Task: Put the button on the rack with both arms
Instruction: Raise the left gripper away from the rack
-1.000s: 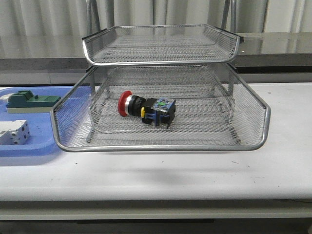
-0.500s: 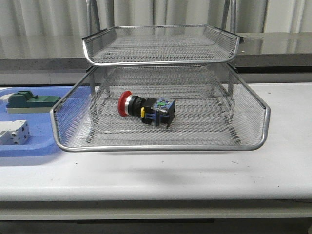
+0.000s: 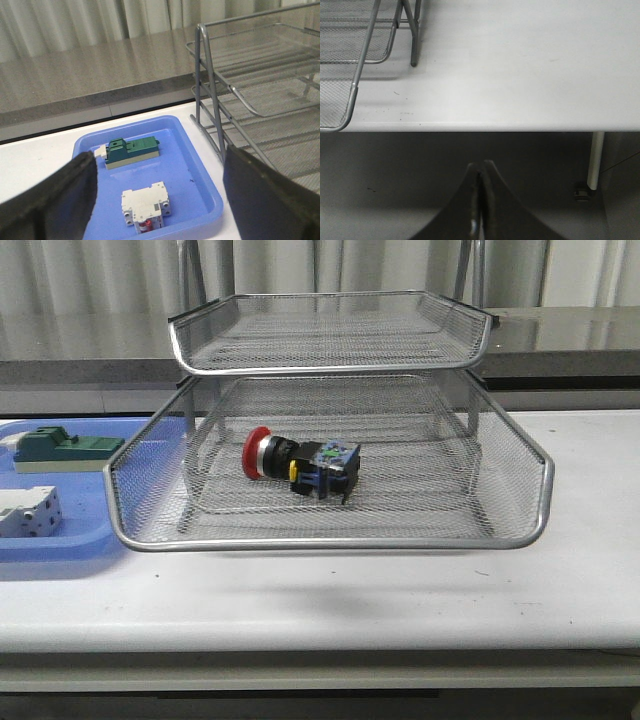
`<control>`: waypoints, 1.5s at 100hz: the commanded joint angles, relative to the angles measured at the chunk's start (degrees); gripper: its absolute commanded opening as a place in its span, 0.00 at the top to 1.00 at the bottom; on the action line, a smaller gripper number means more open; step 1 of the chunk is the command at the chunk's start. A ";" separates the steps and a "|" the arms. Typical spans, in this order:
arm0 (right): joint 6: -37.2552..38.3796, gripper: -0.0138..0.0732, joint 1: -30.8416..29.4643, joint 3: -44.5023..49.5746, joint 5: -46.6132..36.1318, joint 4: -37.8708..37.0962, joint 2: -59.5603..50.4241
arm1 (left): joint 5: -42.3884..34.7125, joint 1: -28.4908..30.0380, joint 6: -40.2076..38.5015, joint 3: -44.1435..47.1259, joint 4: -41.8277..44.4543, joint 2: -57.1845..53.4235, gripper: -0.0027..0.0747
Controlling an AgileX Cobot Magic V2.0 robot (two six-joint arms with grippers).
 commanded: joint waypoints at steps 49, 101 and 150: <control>-0.12 0.97 -0.03 -1.94 -3.34 -0.95 0.48 | -15.57 0.16 -0.57 5.44 -6.09 -4.17 0.30; -0.12 0.97 -0.03 -1.94 -3.34 -0.95 0.48 | -15.83 0.16 -0.57 5.44 -6.46 -4.17 0.99; -1.23 0.97 -0.03 -1.94 -4.85 -5.00 0.48 | -15.83 0.16 -0.57 5.44 -6.46 -4.17 0.99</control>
